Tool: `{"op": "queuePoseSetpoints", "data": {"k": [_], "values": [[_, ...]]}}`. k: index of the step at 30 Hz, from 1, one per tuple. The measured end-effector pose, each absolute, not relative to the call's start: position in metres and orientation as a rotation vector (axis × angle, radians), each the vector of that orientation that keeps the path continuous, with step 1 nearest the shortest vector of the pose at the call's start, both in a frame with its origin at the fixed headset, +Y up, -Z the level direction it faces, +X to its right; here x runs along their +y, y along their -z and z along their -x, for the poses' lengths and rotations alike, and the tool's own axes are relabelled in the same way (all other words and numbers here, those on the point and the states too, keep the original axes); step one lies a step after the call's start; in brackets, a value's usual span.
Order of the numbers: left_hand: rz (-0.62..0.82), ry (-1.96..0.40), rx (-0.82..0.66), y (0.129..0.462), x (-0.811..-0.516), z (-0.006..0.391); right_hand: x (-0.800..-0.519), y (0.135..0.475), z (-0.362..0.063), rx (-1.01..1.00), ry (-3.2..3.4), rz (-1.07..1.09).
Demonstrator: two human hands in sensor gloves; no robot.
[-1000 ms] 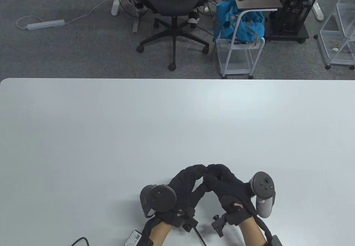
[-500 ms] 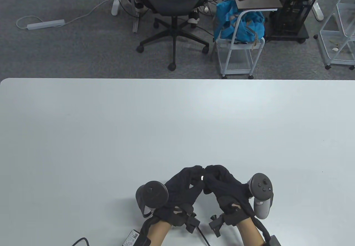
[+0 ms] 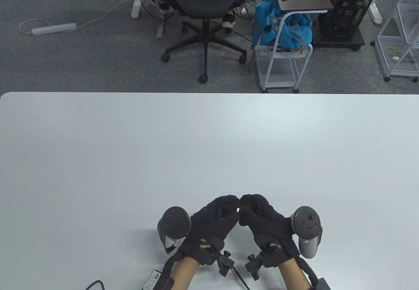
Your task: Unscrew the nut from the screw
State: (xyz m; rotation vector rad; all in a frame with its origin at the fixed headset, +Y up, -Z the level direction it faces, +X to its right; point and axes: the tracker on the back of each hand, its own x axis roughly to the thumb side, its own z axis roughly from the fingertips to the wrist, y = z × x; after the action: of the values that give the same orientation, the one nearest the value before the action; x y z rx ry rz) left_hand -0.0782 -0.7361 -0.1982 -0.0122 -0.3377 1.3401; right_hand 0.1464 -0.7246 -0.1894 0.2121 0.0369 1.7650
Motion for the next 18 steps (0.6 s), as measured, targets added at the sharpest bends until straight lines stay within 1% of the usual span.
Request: {"op": "queuePoseSetpoints", "data": {"k": [5,12,18], "values": [[0.077,-1.374,-0.315,0.200,-0.741,0.079,-0.724,0.189,-0.145,-0.005,-1.831,-0.250],[0.127,-1.456,-0.258,0.202,-0.745,0.081,-0.718,0.187,-0.142,-0.050,-1.859,-0.341],[0.145,-1.525,-0.220,0.202,-0.748,0.082,-0.723,0.189,-0.143,-0.031,-1.792,-0.304]]}}
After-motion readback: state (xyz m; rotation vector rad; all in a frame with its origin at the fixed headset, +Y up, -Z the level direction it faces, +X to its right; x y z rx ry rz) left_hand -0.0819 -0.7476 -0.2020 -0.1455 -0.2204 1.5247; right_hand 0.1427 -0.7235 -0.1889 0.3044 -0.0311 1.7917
